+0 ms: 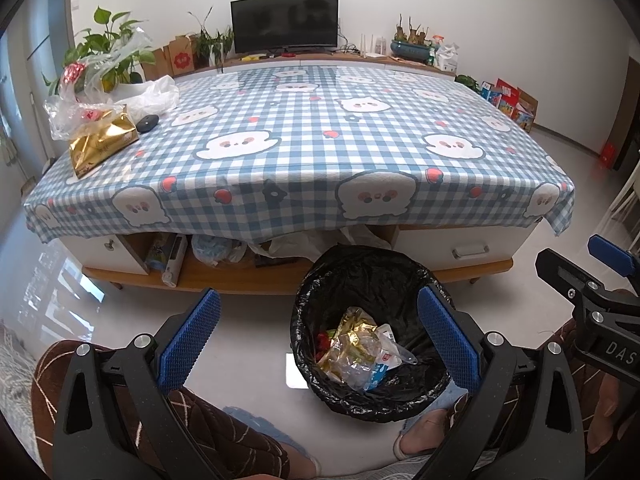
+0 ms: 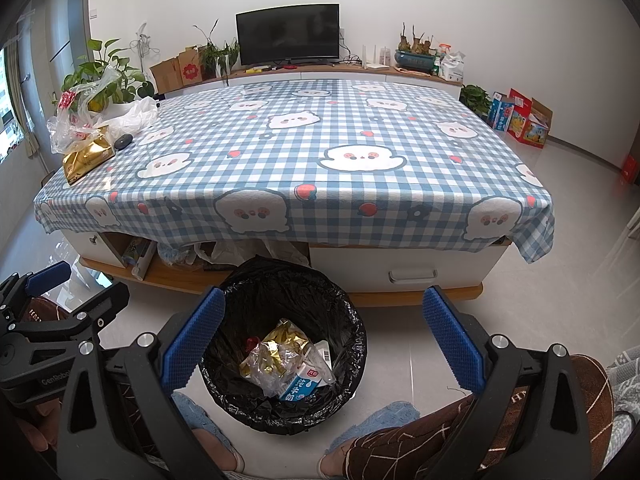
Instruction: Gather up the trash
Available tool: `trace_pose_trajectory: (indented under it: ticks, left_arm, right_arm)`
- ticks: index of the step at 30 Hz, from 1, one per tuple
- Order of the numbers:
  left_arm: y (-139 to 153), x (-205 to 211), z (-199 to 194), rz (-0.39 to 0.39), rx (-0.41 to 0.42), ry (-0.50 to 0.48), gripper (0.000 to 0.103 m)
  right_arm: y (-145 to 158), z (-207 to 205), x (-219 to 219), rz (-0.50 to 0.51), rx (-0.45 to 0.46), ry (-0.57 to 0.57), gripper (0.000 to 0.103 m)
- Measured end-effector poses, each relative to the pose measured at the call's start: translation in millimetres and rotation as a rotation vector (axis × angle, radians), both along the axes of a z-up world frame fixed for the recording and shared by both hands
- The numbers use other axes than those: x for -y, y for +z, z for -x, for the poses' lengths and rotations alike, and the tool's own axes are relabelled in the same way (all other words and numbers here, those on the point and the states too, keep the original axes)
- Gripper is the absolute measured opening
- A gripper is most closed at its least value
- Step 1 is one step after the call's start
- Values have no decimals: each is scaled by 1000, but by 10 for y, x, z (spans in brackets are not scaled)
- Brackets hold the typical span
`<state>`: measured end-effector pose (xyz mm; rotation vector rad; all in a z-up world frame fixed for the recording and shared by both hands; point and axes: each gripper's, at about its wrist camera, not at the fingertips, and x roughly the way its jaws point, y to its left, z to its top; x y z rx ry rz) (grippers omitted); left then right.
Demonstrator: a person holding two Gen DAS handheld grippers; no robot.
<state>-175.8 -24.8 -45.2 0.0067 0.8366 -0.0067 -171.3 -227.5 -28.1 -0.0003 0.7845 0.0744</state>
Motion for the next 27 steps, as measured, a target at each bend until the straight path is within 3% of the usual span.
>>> trace_pose_trajectory:
  ticks: [27]
  left_arm:
    - [-13,-29,-5,18,-6,12,97]
  right_arm:
    - [-11,6,-2,0,-1,1,95]
